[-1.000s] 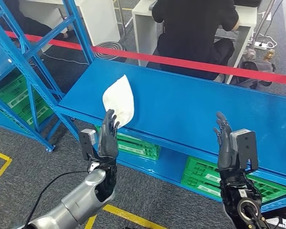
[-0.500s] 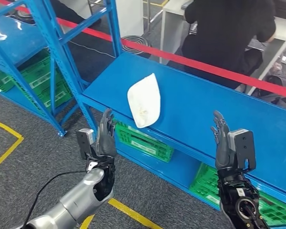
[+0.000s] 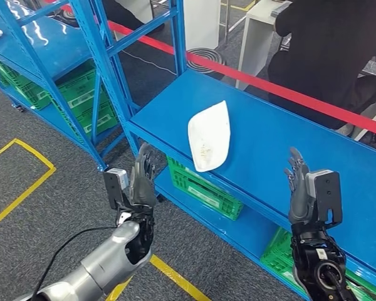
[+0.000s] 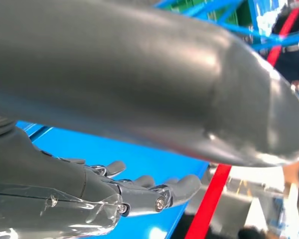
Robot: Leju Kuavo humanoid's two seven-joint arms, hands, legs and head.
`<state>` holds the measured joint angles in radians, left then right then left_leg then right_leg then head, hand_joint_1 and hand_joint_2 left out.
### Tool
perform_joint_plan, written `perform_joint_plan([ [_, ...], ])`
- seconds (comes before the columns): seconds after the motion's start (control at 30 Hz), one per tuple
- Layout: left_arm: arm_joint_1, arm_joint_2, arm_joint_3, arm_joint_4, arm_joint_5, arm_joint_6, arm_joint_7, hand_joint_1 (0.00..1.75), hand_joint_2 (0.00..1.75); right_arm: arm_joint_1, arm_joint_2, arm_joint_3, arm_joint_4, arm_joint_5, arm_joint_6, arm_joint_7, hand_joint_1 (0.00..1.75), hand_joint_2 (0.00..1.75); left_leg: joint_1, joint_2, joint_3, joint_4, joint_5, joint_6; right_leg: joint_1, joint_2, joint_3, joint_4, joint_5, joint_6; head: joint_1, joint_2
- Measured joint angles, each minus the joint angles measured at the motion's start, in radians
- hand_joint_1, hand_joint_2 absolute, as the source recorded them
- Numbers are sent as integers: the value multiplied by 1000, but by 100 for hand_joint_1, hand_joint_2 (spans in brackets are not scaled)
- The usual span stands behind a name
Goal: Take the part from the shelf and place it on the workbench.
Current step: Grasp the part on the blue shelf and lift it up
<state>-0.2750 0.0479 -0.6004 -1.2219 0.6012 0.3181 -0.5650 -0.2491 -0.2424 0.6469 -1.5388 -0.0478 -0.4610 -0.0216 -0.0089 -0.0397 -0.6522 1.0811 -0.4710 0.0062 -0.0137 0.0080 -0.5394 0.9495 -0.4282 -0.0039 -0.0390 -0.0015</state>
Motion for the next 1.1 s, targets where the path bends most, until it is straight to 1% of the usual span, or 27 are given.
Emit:
perform_joint_plan([
  [0.03, 0, 0, 0, 0, 0, 0, 0, 0, 0, -1, 0, 0, 1, 1, 0, 4, 0, 0, 6, 17, -39, 73, -31, -8, -2, -4, 1, -1, 0, -1, -4, 0],
  [0.07, 2, 1, 0, 0, 0, 0, 0, 0, 0, -1, 0, 0, 3, 3, 0, 8, 0, 0, 12, 24, -76, 139, -53, -16, -3, -7, 1, -1, -1, -1, -4, 0],
  [0.1, 4, 1, 0, 0, 0, 1, 0, 0, 0, -1, -1, 0, 5, 6, 0, 12, 0, 0, 17, 28, -98, 176, -58, -22, -5, -11, 1, -1, -2, 0, -5, 0],
  [0.13, 6, 1, 0, 0, 0, 1, 0, 0, 0, -1, -1, 0, 7, 9, 1, 16, 0, 0, 23, 31, -102, 174, -45, -27, -8, -15, 2, -1, -3, 2, -5, 0],
  [0.17, 8, 3, 0, 0, 0, 3, 0, 0, 0, -1, -2, -1, 10, 15, 5, 21, 0, 0, 28, 33, -81, 128, -14, -31, -11, -18, 4, -1, -6, 6, -6, 0],
  [0.2, 9, 5, 0, 0, 0, 5, 0, 0, 0, -3, -2, -3, 13, 23, 11, 28, 0, 0, 32, 37, -43, 52, 25, -34, -13, -21, 7, -1, -8, 11, -7, 0],
  [0.23, 9, 7, 0, -1, -1, 8, 0, 0, 0, -6, -3, -5, 16, 33, 20, 34, 0, 0, 34, 43, -3, -27, 55, -36, -13, -22, 10, 0, -12, 17, -9, 0],
  [0.27, 10, 10, 0, -3, -3, 13, 0, 0, 0, -11, -5, -8, 21, 45, 31, 42, 0, 0, 34, 46, 28, -88, 75, -33, -12, -23, 12, 1, -15, 24, -10, 0],
  [0.3, 13, 12, 1, -6, -6, 16, 1, 0, 0, -17, -7, -10, 26, 57, 43, 48, 0, 0, 35, 48, 46, -123, 83, -29, -9, -23, 12, 2, -19, 30, -10, 0],
  [0.33, 17, 15, 2, -10, -10, 19, 3, 0, 0, -22, -11, -12, 32, 68, 53, 55, 0, 0, 35, 46, 51, -135, 82, -26, -6, -23, 13, 2, -24, 27, -9, 0],
  [0.37, 21, 18, 4, -15, -14, 23, 7, 0, 0, -27, -16, -15, 40, 78, 63, 61, 0, 0, 35, 42, 51, -135, 82, -23, -5, -23, 14, 2, -26, 18, -5, 0],
  [0.43, 27, 23, 10, -26, -25, 28, 17, 0, 0, -33, -25, -18, 55, 91, 75, 71, 0, 0, 34, 37, 52, -135, 81, -20, -5, -25, 18, 0, -27, -3, 1, 0],
  [0.47, 28, 25, 12, -31, -30, 30, 23, 0, 0, -35, -28, -20, 62, 93, 77, 73, 0, 0, 32, 34, 52, -135, 81, -17, -5, -26, 20, -3, -25, -6, 3, 0],
  [0.5, 29, 28, 14, -36, -35, 31, 29, 0, 0, -37, -30, -22, 68, 95, 78, 74, 0, 0, 31, 32, 52, -134, 80, -14, -5, -28, 23, -6, -23, -4, 4, 0],
  [0.57, 29, 33, 17, -44, -44, 31, 44, 0, 0, -40, -35, -27, 80, 98, 75, 76, 0, 0, 30, 30, 52, -133, 79, -9, -6, -30, 27, -12, -21, 4, 6, 0],
  [0.6, 29, 36, 18, -47, -49, 31, 50, 0, 0, -42, -38, -30, 85, 102, 73, 79, 0, 0, 30, 30, 52, -133, 78, -7, -6, -31, 29, -15, -19, 11, 7, 0],
  [0.7, 25, 41, 19, -54, -57, 31, 63, 0, 0, -43, -43, -37, 100, 113, 67, 87, 0, 0, 28, 30, 52, -131, 77, -3, -9, -31, 32, -22, -17, 40, 8, 0],
  [0.73, 23, 43, 19, -56, -59, 31, 65, 0, 0, -43, -44, -39, 105, 114, 66, 89, 0, 0, 28, 30, 52, -131, 77, -3, -9, -31, 32, -22, -17, 46, 8, 0],
  [0.77, 22, 44, 19, -58, -59, 31, 66, 0, 0, -44, -45, -40, 109, 115, 66, 89, 0, 0, 28, 30, 52, -131, 76, -2, -10, -31, 32, -23, -18, 48, 8, 0],
  [0.9, 21, 49, 19, -66, -60, 31, 67, 0, 0, -44, -47, -43, 122, 116, 65, 90, 0, 0, 28, 30, 53, -131, 77, -3, -7, -31, 32, -22, -17, 50, 8, 0],
  [1.1, 20, 52, 19, -68, -60, 31, 67, 0, 0, -46, -49, -47, 137, 116, 65, 90, 0, 0, 29, 31, 54, -133, 78, -5, -5, -30, 30, -19, -18, 50, 8, 0],
])
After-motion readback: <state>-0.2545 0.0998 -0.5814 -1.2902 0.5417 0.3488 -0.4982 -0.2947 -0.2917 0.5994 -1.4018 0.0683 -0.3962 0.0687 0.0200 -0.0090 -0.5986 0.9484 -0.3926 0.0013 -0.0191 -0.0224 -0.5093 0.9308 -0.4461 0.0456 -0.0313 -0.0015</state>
